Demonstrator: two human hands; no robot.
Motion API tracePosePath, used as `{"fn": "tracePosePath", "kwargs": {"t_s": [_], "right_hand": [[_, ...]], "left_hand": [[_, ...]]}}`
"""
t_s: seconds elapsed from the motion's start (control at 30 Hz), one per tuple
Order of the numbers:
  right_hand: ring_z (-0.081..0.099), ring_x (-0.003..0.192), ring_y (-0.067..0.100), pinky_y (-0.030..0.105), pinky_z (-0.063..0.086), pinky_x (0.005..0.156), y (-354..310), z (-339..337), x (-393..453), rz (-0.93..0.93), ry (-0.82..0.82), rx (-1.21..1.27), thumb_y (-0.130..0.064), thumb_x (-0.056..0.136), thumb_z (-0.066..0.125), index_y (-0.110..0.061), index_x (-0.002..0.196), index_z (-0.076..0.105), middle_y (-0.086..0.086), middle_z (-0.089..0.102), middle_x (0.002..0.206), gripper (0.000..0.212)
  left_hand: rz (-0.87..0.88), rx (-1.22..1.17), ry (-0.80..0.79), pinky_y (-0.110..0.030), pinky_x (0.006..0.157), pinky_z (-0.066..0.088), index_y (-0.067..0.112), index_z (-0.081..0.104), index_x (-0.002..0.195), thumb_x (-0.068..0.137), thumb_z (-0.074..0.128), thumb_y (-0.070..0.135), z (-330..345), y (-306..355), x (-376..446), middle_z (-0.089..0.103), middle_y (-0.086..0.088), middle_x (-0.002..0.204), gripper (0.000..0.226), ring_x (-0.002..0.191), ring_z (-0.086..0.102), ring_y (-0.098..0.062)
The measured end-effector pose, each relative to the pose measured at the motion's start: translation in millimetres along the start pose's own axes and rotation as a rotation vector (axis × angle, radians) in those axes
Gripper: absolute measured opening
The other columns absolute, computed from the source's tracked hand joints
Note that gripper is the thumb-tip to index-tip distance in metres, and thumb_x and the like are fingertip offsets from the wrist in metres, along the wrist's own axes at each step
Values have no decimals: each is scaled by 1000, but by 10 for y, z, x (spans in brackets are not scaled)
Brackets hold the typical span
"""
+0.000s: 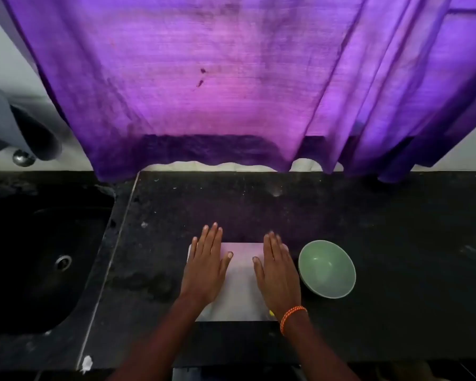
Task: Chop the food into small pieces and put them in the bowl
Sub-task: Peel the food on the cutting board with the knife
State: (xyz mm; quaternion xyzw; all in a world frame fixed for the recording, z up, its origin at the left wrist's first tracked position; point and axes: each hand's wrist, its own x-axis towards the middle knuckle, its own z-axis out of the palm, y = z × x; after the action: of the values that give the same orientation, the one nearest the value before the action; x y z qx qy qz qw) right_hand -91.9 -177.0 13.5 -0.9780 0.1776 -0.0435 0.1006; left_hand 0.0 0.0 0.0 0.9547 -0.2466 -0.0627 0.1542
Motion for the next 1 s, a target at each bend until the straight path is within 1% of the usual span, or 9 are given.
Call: {"fn": "tracePosePath", "kwargs": {"t_s": [0.07, 0.13, 0.2, 0.33, 0.5, 0.57, 0.7, 0.9, 1.0], "right_hand": [[58, 128, 26, 38, 56, 97, 37, 43, -38, 38, -97, -49, -20, 101, 52, -10, 143, 55, 12, 56, 145, 43], [66, 107, 25, 35, 60, 73, 61, 75, -135, 143, -165, -57, -9, 94, 55, -13, 130, 61, 10, 62, 125, 36], [67, 96, 25, 35, 59, 64, 56, 135, -227, 186, -200, -37, -8, 92, 57, -14, 125, 62, 9, 61, 114, 34], [64, 85, 22, 32, 60, 62, 43, 349, -247, 192, -136, 50, -6, 87, 67, -16, 146, 50, 7, 59, 105, 62], [61, 96, 20, 35, 58, 77, -118, 538, -175, 258, -25, 320, -13, 91, 70, -20, 132, 57, 3, 57, 114, 43], [59, 101, 18, 33, 56, 82, -176, 624, -146, 283, 43, 430, -14, 92, 71, -19, 133, 58, 1, 60, 115, 43], [58, 91, 15, 28, 53, 77, -214, 781, -94, 289, 119, 438, -17, 91, 73, -17, 110, 69, -2, 65, 100, 20], [64, 72, 16, 28, 52, 58, -225, 786, -61, 250, 184, 308, -27, 90, 74, -23, 111, 74, -3, 69, 92, 21], [69, 66, 18, 31, 54, 53, -227, 750, -66, 267, 222, 254, -30, 86, 80, -23, 111, 76, -2, 74, 89, 26]], "left_hand": [[-57, 64, -39, -53, 133, 12, 32, 33, 166, 107, 12, 65, 4, -1, -28, 23, 4, 176, 71, 163, 18, -19], [-135, 115, -92, -59, 126, 26, 43, 50, 153, 104, 29, 69, 14, -14, -93, 39, 8, 167, 60, 153, 37, -20], [-177, 102, -164, -55, 117, 38, 45, 50, 150, 98, 50, 70, 67, -11, -169, 36, 11, 164, 57, 148, 39, -20], [-166, 15, -181, -44, 103, 55, 39, 49, 150, 87, 76, 52, 232, -97, -172, 33, 9, 158, 71, 143, 36, -22], [-183, -148, -51, -39, 82, 60, 40, 56, 144, 84, 82, 41, 340, -166, -131, 37, 16, 145, 66, 131, 42, -14], [-161, -195, 9, -39, 83, 60, 39, 58, 140, 83, 83, 43, 380, -166, -90, 40, 16, 142, 63, 126, 46, -13], [-74, -299, 58, -35, 95, 53, 35, 58, 134, 78, 86, 50, 441, -220, -29, 38, 17, 139, 64, 127, 43, -13], [96, -442, -212, -2, 101, 32, 45, 47, 150, 66, 97, 56, 316, -510, 79, 20, 28, 145, 99, 137, 27, 8], [183, -425, -330, -2, 103, 34, 49, 35, 160, 70, 99, 43, 225, -619, 143, 19, 26, 145, 111, 139, 29, 6]]}}
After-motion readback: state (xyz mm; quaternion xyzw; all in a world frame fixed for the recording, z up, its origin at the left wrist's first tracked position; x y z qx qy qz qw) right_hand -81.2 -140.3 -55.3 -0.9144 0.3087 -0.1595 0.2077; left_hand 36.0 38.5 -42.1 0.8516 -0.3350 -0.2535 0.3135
